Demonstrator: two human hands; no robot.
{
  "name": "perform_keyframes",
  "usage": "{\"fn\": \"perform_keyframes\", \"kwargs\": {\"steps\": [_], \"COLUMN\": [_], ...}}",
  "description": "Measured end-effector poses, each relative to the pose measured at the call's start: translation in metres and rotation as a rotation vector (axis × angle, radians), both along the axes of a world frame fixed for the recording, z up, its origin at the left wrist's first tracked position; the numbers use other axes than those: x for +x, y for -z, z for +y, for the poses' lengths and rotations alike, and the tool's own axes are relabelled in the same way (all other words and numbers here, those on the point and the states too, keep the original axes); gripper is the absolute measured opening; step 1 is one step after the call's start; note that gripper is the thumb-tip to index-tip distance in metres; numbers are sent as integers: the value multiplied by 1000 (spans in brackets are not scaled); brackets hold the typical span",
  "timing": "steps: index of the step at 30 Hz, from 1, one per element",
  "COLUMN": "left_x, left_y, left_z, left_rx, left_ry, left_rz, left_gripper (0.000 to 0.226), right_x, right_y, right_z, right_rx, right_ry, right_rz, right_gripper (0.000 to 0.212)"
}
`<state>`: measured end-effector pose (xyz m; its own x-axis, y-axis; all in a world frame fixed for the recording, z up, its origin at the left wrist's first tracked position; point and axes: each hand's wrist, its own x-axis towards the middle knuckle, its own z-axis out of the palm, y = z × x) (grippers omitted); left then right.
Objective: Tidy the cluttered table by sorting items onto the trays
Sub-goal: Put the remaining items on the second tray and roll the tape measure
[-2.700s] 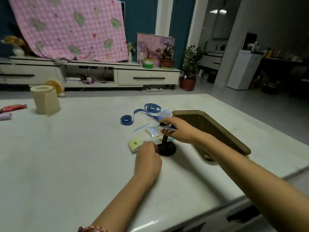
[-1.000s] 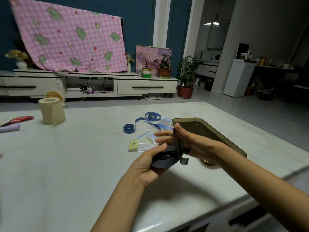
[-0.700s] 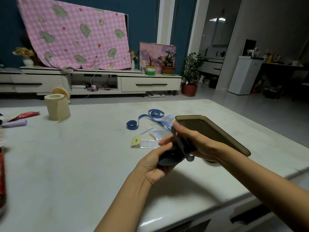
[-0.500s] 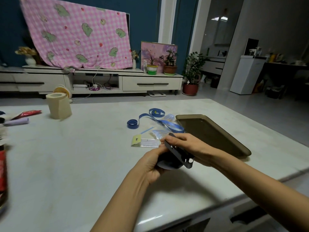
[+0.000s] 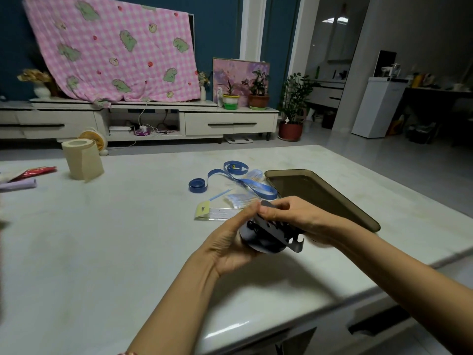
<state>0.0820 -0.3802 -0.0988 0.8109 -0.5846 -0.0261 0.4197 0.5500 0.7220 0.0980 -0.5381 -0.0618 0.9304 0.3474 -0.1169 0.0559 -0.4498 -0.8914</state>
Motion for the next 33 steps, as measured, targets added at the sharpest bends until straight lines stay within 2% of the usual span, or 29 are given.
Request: {"fn": "perform_keyframes", "kwargs": {"steps": [2, 4, 8, 12, 16, 18, 21, 23, 28, 31, 33], "left_x": [2, 4, 6, 15, 16, 12, 7, 9, 14, 19, 20], "left_y": [5, 9, 11, 7, 13, 25, 44, 50, 46, 36, 34], "left_z": [-6, -11, -23, -53, -91, -104, -117, -120, -123, -116, -104], "left_rx": [177, 312, 365, 604, 856, 1081, 1370, 1491, 1549, 1507, 1424], "left_ry": [-15, -72, -85, -400, -623, -603, -319, -247, -334, -393, -393], "left_rz": [-85, -101, -135, -240, -381, -625, -1173, -1319, -1450, -1415, -1408], "left_gripper": [27, 16, 14, 15, 34, 38, 42, 43, 33, 31, 33], "right_x": [0, 2, 7, 18, 40, 53, 63, 66, 76, 83, 87], "right_y": [7, 16, 24, 15, 11, 13, 24, 34, 38, 38, 39], "right_z": [-4, -6, -18, -35, -67, -89, -112, -116, -105, -94, -85], "right_rx": [17, 39, 44, 97, 195, 250, 178, 132, 127, 153, 93], "right_ry": [26, 76, 125, 224, 501, 672, 790, 788, 797, 765, 751], "right_rz": [-12, 1, 36, 9, 9, 21, 52, 118, 193, 164, 124], "right_gripper": [56, 45, 36, 25, 25, 27, 26, 19, 11, 11, 13]}}
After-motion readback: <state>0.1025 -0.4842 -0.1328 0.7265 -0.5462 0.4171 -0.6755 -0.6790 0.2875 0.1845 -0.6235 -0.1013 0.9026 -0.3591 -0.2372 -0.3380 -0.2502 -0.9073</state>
